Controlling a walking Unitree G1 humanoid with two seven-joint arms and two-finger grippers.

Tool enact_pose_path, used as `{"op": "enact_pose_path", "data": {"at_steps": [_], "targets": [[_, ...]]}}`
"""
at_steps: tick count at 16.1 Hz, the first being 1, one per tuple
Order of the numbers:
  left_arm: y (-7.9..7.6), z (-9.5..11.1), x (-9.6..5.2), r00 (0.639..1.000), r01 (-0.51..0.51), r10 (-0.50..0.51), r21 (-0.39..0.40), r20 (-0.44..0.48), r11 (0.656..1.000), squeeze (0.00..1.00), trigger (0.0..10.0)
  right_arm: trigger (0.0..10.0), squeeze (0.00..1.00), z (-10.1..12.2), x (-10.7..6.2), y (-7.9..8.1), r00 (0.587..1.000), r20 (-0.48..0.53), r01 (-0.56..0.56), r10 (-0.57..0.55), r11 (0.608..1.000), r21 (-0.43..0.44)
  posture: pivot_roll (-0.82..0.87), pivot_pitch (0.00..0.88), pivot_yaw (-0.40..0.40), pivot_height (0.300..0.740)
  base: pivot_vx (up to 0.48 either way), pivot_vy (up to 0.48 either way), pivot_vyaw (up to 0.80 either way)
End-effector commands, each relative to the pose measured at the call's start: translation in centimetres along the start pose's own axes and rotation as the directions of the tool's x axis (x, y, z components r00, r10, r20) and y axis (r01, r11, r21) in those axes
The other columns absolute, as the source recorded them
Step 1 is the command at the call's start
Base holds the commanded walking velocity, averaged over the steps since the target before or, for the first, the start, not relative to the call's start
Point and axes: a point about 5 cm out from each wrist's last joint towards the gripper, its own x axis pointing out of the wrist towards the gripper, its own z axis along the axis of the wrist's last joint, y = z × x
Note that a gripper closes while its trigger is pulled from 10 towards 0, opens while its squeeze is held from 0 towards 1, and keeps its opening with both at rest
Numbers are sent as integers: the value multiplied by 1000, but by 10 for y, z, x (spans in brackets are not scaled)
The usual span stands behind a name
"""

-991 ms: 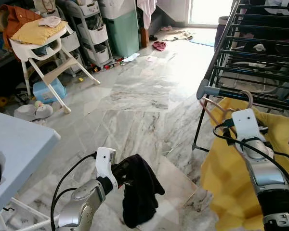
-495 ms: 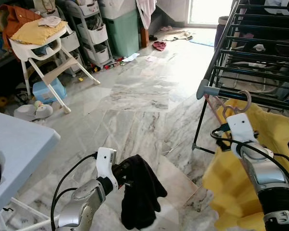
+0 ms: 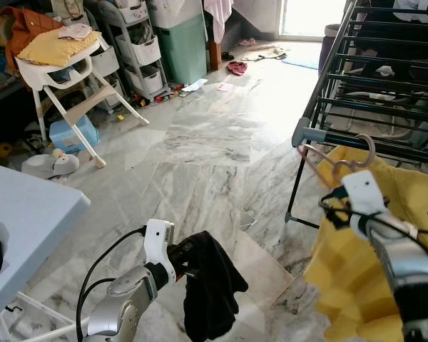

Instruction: Hang hanger

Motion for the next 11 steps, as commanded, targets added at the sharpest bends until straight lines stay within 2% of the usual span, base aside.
{"op": "enact_pose_path", "data": {"at_steps": [1,2,3,4,5,6,9,10,11], "targets": [[2,5,-1,1000,4,-4,26,1,1000,0,10000,8118,0,3,-3,5,999,4,-48,48,999,1,-163,7,122,740,0,0,0],[2,5,-1,1000,5,-5,27,-1,1000,0,10000,4039,0,2,-5,4,998,2,-57,57,998,5,-163,7,122,740,0,0,0],[3,5,-1,1000,5,-5,28,-2,1000,0,10000,1961,0,1,-7,1,998,1,-57,57,998,6,-165,7,126,740,0,0,0],[3,5,0,1000,5,-5,31,-4,1000,0,10000,3725,0,0,-9,-2,999,-1,-47,47,999,15,-168,8,128,740,0,0,0],[3,5,0,1000,5,-5,34,-7,999,0,10000,6039,0,1,-11,-3,999,4,-40,40,999,16,-169,5,130,740,0,0,0],[4,5,0,1000,6,-5,36,-9,999,0,10000,10000,0,6,-12,-5,1000,20,-10,9,999,33,-169,7,131,740,0,0,0],[4,5,0,1000,1,-1,43,-12,999,0,10000,10000,0,20,-19,1,994,102,-41,35,998,57,-170,7,130,740,0,0,0],[4,5,0,1000,1,0,44,-14,999,0,10000,10000,471,20,-20,3,993,106,-55,50,998,43,-170,7,130,740,0,0,0],[4,4,0,1000,1,-1,45,-15,999,0,10000,10000,1000,19,-22,6,992,114,-62,59,998,23,-171,6,129,740,0,0,0]]}}
